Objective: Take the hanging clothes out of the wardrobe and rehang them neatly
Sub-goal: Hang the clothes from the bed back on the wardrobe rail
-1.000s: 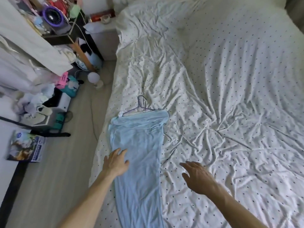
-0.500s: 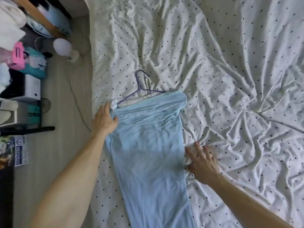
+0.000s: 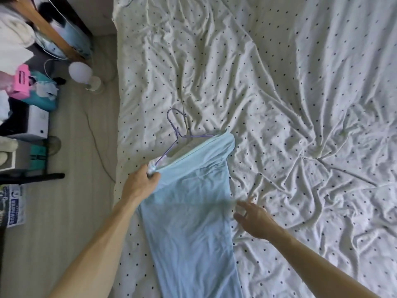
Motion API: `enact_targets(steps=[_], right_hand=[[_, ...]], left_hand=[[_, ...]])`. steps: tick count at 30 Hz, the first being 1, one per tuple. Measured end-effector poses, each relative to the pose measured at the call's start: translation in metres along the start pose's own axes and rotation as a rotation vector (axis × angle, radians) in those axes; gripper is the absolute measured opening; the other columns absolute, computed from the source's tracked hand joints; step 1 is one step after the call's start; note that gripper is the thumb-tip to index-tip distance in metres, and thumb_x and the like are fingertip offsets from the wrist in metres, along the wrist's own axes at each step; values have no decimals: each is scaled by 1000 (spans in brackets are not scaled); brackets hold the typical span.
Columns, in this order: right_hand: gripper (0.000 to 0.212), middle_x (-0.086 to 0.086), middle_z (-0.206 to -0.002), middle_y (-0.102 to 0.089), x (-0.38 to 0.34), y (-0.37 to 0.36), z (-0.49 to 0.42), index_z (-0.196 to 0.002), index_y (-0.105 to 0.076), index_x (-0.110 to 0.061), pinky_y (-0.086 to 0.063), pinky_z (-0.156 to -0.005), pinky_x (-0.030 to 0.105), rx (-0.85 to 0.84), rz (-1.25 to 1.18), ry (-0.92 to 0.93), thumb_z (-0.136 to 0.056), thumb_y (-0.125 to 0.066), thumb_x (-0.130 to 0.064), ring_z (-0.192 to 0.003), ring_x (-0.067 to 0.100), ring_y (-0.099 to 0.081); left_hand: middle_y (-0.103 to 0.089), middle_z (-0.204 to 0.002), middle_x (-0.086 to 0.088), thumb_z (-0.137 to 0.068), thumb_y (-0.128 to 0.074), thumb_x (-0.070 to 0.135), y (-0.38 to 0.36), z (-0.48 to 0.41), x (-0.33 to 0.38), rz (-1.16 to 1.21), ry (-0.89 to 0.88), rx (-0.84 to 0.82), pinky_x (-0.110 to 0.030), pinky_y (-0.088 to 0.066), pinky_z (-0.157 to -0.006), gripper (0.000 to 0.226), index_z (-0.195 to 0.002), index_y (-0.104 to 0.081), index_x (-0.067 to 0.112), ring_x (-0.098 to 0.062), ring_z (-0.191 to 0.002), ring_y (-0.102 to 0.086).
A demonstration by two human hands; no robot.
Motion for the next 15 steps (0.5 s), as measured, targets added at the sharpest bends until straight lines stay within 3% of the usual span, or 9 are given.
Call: enact_targets(steps=[3, 5, 8, 11, 15], right_hand=[[45, 1, -134, -62, -17, 9, 46, -136, -55, -24, -43, -96, 23, 32, -340, -11, -97, -54, -48, -115, 13, -62], [36, 0, -119, -70, -22, 9, 78, -121, -64, -24, -53, -92, 33, 14, -593, 20, -96, -57, -49, -96, 8, -69], [28, 1, -108, -73, -28, 21, 136, -110, -68, -21, -58, -83, 35, 14, -893, 73, -98, -56, -43, -89, 11, -72], [33, -4, -102, -74, -16, 39, 183, -106, -70, -20, -56, -83, 36, 42, -998, 134, -97, -55, -48, -92, 15, -72], [49, 4, -75, -60, 32, 73, 240, -82, -62, -5, -57, -78, 50, 239, -1005, 229, -89, -62, -54, -73, 17, -62]], left_hand=[[-59, -65, 0, -87, -58, 31, -4, 72, 22, 162, -18, -5, -37, -47, -67, 24, -72, -42, 21, -33, -72, -58], [-58, -60, 3, -82, -56, 36, -10, 122, 45, 206, -87, -10, -37, -46, -63, 22, -73, -42, 22, -33, -67, -58], [-56, -62, 2, -87, -60, 31, -28, 191, 85, 166, -242, -21, -38, -42, -60, 22, -85, -41, 19, -38, -72, -62], [-62, -72, -4, -93, -58, 37, -49, 255, 134, 144, -402, -50, -37, -38, -61, 27, -93, -36, 21, -36, -81, -64], [-71, -92, -6, -100, -48, 45, -70, 331, 206, 132, -577, -23, -34, -33, -61, 28, -108, -45, 19, -33, -90, -65]])
Point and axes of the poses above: each hand's wrist, its own z-axis away from the middle knuckle, its own y-axis out of the back of the hand, x = y × z, the point moved 3 cm from there along -z, towards the middle knuckle
